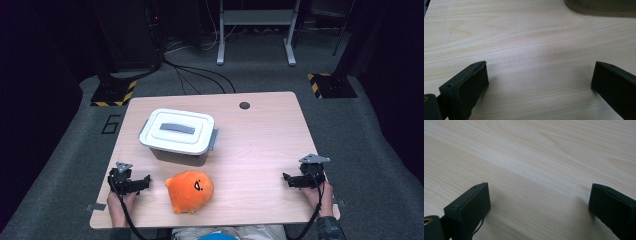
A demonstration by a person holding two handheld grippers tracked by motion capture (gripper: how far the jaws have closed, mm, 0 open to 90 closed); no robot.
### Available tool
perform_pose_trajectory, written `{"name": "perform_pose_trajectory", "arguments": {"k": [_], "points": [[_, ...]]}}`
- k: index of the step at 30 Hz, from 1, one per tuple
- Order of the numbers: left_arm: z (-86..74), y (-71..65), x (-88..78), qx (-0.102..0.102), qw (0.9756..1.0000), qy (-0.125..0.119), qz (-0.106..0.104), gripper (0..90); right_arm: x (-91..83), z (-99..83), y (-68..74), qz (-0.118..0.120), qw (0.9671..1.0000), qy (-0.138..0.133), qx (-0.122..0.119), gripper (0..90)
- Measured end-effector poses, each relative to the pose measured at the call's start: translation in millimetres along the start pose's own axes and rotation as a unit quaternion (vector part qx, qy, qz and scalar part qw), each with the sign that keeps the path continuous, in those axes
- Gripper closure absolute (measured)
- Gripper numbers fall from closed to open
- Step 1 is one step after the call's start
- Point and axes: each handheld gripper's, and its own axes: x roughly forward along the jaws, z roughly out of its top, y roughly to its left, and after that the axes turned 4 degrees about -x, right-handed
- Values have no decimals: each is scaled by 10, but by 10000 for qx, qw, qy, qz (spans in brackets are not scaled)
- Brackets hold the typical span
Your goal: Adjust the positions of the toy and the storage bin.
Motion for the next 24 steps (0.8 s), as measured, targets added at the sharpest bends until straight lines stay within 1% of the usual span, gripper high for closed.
{"name": "perform_pose_trajectory", "arguments": {"k": [2,8,10,12,17,20,23,24], "points": [[0,-1,0,3,10000,1,-1,8,1,0,-8,39,10000,19,22,29],[1,-6,-2,0,10000,-3,29,9,-1,1,-4,38,10000,28,41,30],[1,-7,1,-25,10000,-6,31,9,-2,1,-3,19,10000,19,10,31],[1,-6,2,-34,10000,-6,33,9,-3,-1,2,22,10000,-2,-79,31],[1,-15,-3,-6,10000,-13,74,10,-6,0,20,49,9999,-15,-106,31],[2,-8,-1,-37,10000,-6,21,18,-5,1,12,109,9999,17,-93,31],[3,-9,-2,-18,10000,-14,32,21,-7,5,11,117,9999,38,-106,30],[4,-5,3,-17,10000,-31,20,20,-12,11,10,171,9997,127,-87,7]]}}
